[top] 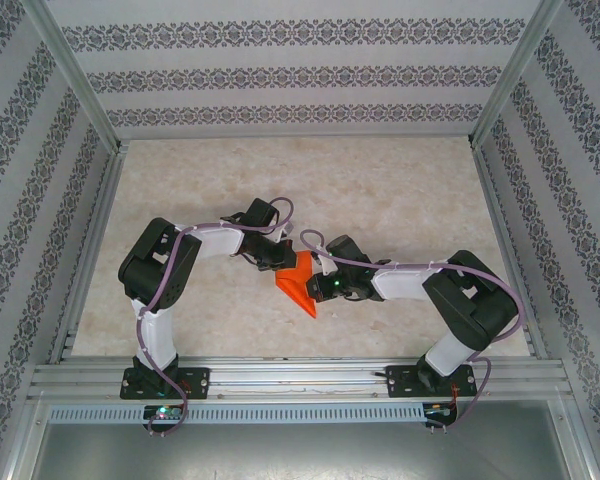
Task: Fold a paper plane with a square sheet of paper (fold left side to right side)
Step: Third fold the triangle at the center of the table.
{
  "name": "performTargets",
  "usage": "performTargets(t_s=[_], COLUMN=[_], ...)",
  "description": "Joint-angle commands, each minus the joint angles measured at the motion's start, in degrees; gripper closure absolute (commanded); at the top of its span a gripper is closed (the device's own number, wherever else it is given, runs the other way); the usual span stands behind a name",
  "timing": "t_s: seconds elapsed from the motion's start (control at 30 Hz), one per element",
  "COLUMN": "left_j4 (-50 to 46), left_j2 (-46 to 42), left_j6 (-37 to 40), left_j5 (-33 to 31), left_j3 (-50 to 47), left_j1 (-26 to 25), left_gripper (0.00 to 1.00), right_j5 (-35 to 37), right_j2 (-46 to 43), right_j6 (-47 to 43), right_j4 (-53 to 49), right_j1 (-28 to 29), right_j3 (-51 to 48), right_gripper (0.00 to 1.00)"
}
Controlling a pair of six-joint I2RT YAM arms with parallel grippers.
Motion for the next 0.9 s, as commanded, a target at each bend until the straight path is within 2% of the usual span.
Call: performTargets(t_s=[0.0,0.47,0.87], left_j4=[-3.57,-3.09,-3.44], left_j2=[2.12,1.4,1.57], left_j6=[1.54,0.75,0.89], left_j5=[-2.31,-2.58,-3.54], left_j3=[0.04,-0.12,-0.28], left_j1=[-0.96,-0.97,-0.96], left_gripper=[1.0,1.0,1.0], right_j5=[-0.87,-0.09,-3.29], right_j2=[1.45,3.32,-1.24], right_j6=[-0.07,0.41,1.1], right_j4=[0.25,-1.33,0.33], right_j1=[-0.1,-0.03,0.17], right_j3=[0.93,0.84,0.44], right_gripper=[1.0,1.0,1.0])
